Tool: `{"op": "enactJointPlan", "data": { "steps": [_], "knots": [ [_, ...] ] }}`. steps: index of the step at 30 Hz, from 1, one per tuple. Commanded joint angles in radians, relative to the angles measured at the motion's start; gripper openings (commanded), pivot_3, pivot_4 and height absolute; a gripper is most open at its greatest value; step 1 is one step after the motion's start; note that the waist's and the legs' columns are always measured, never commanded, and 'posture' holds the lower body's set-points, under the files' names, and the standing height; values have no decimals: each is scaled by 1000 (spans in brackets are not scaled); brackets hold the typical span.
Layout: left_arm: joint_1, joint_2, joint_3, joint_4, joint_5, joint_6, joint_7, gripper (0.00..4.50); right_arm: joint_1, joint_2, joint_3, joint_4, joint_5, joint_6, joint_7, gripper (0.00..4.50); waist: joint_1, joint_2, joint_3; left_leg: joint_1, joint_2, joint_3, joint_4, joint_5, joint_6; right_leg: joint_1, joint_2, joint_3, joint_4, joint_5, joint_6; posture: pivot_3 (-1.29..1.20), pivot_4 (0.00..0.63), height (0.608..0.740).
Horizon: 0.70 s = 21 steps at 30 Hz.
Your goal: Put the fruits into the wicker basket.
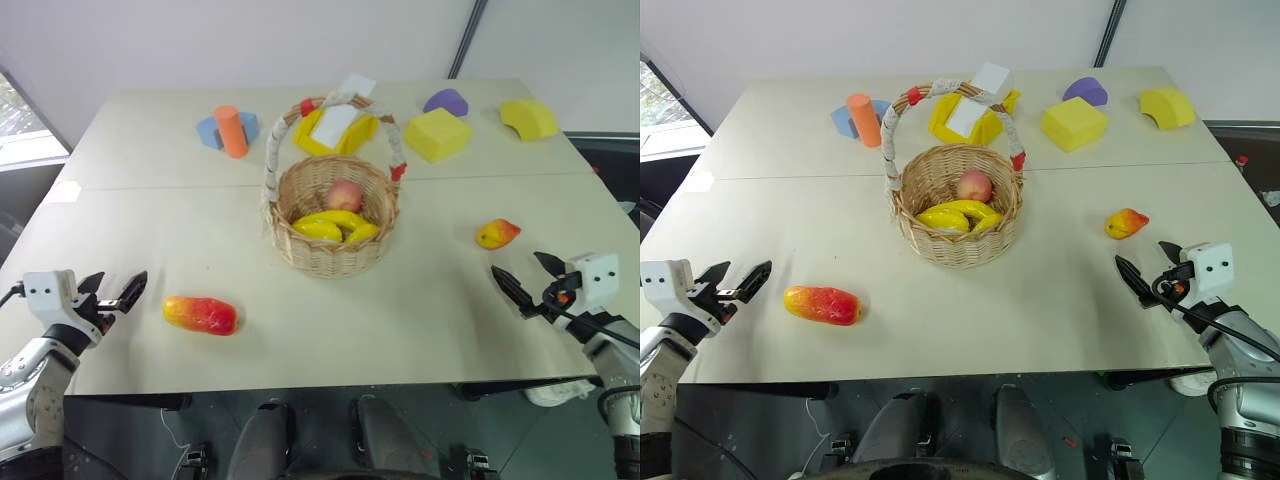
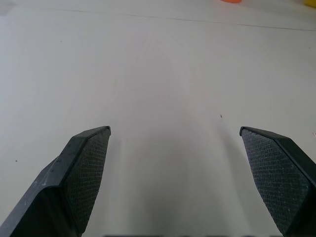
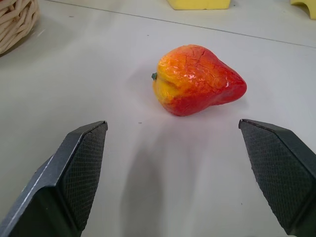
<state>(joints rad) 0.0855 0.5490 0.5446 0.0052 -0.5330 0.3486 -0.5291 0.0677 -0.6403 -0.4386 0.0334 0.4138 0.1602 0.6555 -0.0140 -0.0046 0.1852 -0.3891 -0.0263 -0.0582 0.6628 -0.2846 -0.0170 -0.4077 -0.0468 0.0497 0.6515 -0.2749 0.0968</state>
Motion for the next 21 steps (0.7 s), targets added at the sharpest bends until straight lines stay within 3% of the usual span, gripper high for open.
{"op": "enactJointPlan", "data": {
  "steps": [1, 11, 21],
  "knots": [
    [2, 6, 24, -10, 4, -24, 3, 4500, -15, -6, -25, 1, 3, -24, 3, 4446, 0, 0, 0, 0, 0, 0, 0, 0, 0, 0, 0, 0, 0, 0, 0, 0, 150, 740],
    [-2, 0, 16, -27, -19, -2, 0, 4500, -22, -6, -22, 12, 3, -34, 11, 4446, 0, 0, 0, 0, 0, 0, 0, 0, 0, 0, 0, 0, 0, 0, 0, 0, 150, 740],
    [-88, 110, -30, -74, -35, 46, -108, 4500, -45, -10, -7, -18, 5, -26, 23, 4446, -1, 0, 0, 0, 0, 0, 0, 0, 0, 0, 0, 0, 0, 0, 0, 0, 150, 740]
  ]
}}
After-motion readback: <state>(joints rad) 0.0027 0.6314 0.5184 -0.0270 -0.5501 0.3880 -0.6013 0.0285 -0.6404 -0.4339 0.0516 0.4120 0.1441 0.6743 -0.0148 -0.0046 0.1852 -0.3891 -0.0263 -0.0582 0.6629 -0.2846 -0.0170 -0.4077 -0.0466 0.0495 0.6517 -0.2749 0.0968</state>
